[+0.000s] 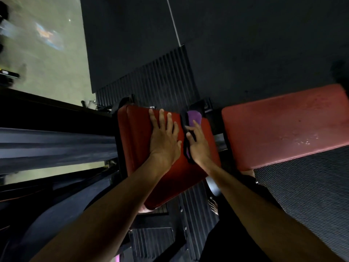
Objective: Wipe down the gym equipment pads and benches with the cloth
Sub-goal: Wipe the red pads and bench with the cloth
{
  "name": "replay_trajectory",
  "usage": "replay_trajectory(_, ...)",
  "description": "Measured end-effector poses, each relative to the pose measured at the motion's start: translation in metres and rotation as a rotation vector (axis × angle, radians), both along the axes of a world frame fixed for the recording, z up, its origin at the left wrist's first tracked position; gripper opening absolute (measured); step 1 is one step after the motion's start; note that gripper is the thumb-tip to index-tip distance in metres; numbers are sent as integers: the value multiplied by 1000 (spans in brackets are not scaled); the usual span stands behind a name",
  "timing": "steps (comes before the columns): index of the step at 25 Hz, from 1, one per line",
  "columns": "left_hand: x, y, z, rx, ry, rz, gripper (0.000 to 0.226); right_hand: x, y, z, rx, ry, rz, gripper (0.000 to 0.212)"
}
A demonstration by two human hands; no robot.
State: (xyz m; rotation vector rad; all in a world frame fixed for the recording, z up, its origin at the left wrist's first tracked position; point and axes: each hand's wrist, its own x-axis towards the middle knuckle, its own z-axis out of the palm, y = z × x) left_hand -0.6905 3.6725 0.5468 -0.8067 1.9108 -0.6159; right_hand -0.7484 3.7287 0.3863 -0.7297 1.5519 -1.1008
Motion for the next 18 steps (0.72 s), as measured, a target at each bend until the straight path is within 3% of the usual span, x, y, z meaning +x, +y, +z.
replay_trajectory(3, 1, 0, -3, -6, -1, -8, 73, 4, 40, -31, 53, 2, -56, 30)
replay_trajectory(8, 2, -1, -4, 4, 12, -7, 75, -26, -21, -79, 381, -163, -95, 26)
replay_trajectory(13, -5, -14, -13, 13, 42, 28, 75, 0, 19, -15, 118, -76, -50, 32)
replay_trajectory(18, -20, -57, -35, 18, 27, 176, 84, 8, 97, -41, 143, -42, -37, 32)
